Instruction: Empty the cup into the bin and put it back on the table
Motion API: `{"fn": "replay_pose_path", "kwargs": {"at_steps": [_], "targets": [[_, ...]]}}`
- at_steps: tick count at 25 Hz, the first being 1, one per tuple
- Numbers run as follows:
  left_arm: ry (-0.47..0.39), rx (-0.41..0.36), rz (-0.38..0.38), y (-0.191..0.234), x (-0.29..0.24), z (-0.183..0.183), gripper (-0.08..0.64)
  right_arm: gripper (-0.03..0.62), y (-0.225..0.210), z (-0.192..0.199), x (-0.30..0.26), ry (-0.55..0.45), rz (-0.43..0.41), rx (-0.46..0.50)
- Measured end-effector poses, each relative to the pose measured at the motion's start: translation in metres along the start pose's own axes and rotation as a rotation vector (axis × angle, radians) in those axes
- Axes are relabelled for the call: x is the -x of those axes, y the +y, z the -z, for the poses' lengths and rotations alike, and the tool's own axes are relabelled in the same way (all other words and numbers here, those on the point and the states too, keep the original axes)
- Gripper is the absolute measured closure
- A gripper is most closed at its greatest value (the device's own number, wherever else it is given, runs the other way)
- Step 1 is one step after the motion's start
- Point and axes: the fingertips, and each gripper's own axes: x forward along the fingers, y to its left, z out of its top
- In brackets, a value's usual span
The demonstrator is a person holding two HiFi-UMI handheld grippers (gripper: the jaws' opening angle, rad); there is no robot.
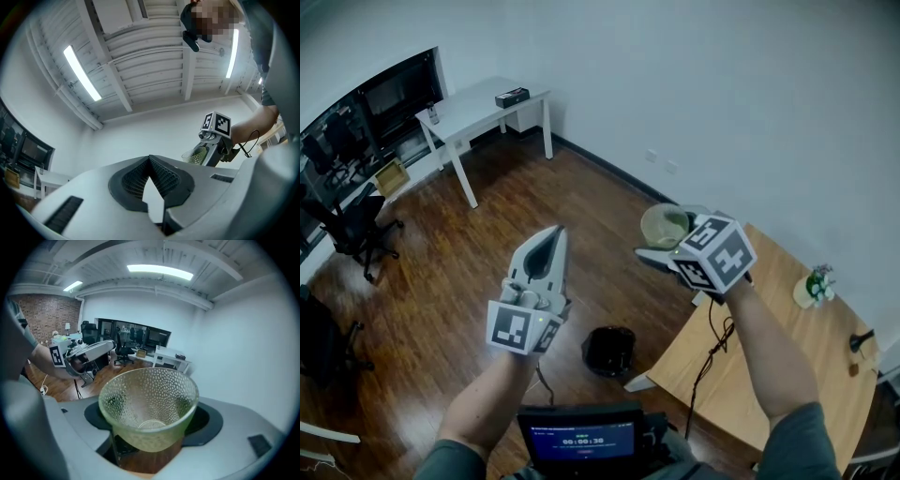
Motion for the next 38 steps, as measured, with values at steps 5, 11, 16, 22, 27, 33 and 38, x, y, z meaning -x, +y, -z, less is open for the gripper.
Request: {"fn": "replay_pose_path", "kwargs": {"at_steps": [5,11,16,22,27,33,38], "targets": [[0.002,0.015,0.024,0.003,0.002,0.002,0.56,0.192,0.003,-0.006,0.003,-0.04,0.015,-0.052],[0.002,0.037,0.056,0.002,0.002,0.003,0.56,0.193,0.011,-0.007,0.006,-0.096,-0.01,-0.162],[-0.004,0.067,0.088,-0.001,0.004,0.002,0.56,0.192,0.013,-0.004,0.01,-0.124,-0.001,-0.225],[-0.011,0.109,0.116,-0.008,0.004,0.003,0.56,0.192,0.022,0.003,0.025,-0.145,0.017,-0.267],[-0.027,0.122,0.145,-0.024,0.007,-0.003,0.56,0.193,0.032,0.01,0.037,-0.162,0.018,-0.276],[-0.05,0.125,0.166,-0.05,0.003,-0.014,0.56,0.192,0.038,0.015,0.073,-0.222,0.034,-0.282],[-0.007,0.143,0.189,-0.087,-0.004,-0.015,0.56,0.192,0.042,0.036,0.111,-0.241,0.055,-0.304]]}}
